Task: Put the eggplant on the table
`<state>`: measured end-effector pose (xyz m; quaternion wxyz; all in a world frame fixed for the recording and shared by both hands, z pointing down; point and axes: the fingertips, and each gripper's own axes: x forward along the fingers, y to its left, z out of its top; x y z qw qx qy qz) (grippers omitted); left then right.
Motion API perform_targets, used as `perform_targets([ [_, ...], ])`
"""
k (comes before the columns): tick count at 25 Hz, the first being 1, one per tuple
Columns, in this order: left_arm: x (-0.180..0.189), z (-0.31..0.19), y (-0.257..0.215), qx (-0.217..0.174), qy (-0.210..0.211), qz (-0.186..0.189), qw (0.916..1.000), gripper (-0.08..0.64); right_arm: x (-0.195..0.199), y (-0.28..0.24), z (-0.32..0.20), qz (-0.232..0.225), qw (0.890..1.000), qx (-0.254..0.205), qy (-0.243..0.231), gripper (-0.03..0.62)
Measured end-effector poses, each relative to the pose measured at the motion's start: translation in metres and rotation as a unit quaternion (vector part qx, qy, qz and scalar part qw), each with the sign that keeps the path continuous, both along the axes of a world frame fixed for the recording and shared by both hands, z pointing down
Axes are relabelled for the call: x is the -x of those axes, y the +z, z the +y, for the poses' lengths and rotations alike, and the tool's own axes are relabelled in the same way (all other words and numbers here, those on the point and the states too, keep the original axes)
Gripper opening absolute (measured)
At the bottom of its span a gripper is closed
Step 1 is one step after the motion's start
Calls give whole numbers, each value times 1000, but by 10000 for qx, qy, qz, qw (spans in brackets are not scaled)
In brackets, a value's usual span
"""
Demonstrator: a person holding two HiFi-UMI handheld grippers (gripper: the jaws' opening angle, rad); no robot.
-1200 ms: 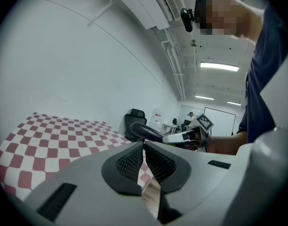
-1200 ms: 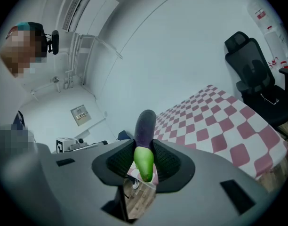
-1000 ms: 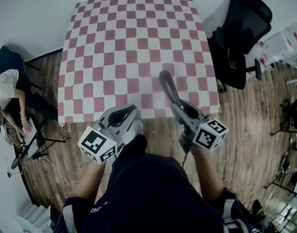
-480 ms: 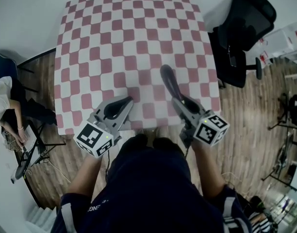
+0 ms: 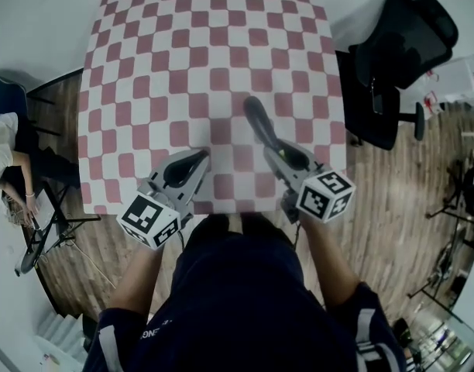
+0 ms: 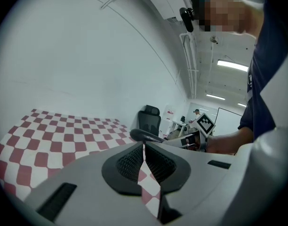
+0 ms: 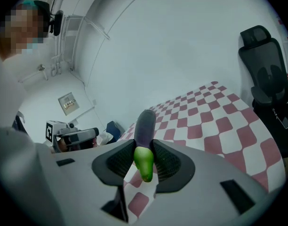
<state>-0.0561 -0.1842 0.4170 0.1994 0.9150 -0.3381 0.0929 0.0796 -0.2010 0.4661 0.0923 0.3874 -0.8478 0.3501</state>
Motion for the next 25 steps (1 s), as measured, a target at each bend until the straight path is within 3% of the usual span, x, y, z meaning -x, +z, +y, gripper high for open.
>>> perform_targets([
  [12, -22, -24, 40, 439, -319, -161, 9984, 35, -7, 92, -60, 670, 9960, 367, -454, 130],
  [20, -18, -25, 68, 767, -394, -198, 9961, 35, 1, 156, -76, 1300, 9883, 611, -513, 130],
  [25, -17, -22, 78, 891, -380, -161, 9952, 35, 2, 188, -76, 1882, 9775, 650, -697, 130],
])
